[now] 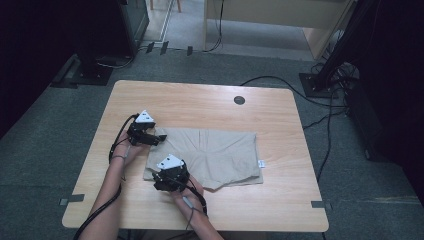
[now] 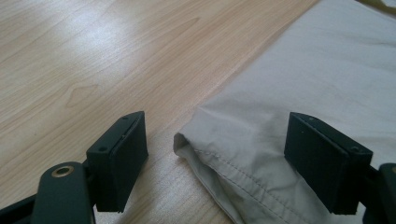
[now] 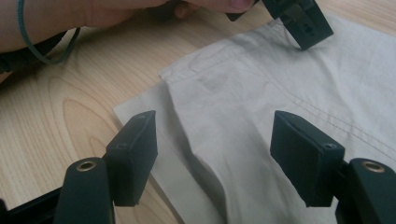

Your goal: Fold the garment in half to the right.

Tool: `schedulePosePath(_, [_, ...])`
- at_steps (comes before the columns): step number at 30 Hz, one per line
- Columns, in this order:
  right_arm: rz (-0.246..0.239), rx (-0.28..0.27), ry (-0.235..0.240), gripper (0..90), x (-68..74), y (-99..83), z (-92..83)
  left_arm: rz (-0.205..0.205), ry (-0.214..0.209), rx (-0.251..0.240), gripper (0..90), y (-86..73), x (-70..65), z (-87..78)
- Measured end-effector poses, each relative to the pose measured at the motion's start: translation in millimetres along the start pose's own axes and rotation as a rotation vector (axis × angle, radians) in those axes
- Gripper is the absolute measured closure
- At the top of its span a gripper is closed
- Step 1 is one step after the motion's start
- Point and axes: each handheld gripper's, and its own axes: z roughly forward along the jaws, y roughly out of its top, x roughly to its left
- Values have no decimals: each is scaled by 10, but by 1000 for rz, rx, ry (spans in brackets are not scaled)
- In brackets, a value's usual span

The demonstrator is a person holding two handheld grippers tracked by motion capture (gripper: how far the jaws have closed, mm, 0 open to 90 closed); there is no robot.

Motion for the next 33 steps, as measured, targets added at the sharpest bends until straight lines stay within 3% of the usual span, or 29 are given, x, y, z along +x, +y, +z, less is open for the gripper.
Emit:
schedulePosePath(11, [-22,5,5,316,111,40,59,-1,-1,0,214,0,0,0])
schedulePosePath(33, [-32,31,3,315,197,78,199,-2,-2,-1,214,0,2,0])
